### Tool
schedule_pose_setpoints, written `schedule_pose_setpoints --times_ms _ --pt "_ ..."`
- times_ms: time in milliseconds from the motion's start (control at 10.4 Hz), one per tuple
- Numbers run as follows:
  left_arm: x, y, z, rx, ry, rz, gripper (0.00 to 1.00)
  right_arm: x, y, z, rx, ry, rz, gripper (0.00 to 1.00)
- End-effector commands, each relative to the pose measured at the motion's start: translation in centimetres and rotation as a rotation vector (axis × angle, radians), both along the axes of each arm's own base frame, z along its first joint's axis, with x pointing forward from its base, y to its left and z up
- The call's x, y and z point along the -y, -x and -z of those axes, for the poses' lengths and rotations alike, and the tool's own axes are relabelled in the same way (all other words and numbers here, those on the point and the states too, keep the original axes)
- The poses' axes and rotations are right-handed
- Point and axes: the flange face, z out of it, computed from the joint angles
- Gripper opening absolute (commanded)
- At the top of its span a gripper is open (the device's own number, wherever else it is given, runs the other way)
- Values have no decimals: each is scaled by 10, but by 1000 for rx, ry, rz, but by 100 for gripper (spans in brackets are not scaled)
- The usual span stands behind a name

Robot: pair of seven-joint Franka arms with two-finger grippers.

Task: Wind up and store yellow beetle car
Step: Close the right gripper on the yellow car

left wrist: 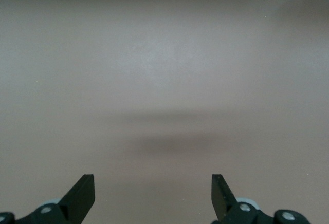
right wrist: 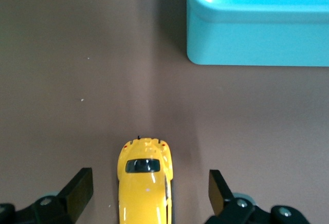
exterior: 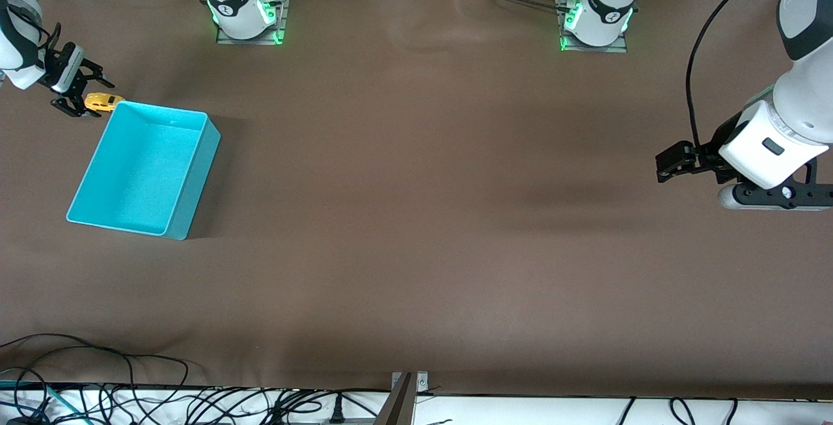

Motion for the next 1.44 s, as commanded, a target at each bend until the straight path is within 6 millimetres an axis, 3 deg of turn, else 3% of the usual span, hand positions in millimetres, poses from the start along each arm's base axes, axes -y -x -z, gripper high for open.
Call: schedule_pose_setpoints --times_ms 0,383,479,671,766,958,1246,1341 --pt "-5 -1 -6 7 -10 9 100 7 9 9 16 -27 -30 100" --pt "-2 -1 -6 7 -7 15 100 10 7 19 5 -30 -39 96" --pt "-2 -1 -6 5 -8 15 100 12 5 17 16 -25 -66 79" --pt "0 -1 -6 5 -6 18 100 15 2 14 27 -19 -69 15" --pt "1 0 -6 5 -5 20 100 15 -1 12 39 -25 -54 0" --pt "3 0 -6 5 -5 23 100 9 -11 -5 66 -54 -60 0" --pt "4 0 -6 5 -5 25 100 5 -19 -58 138 -73 -80 0" --pt "4 0 -6 5 -5 25 100 1 -22 -67 150 -81 -91 0"
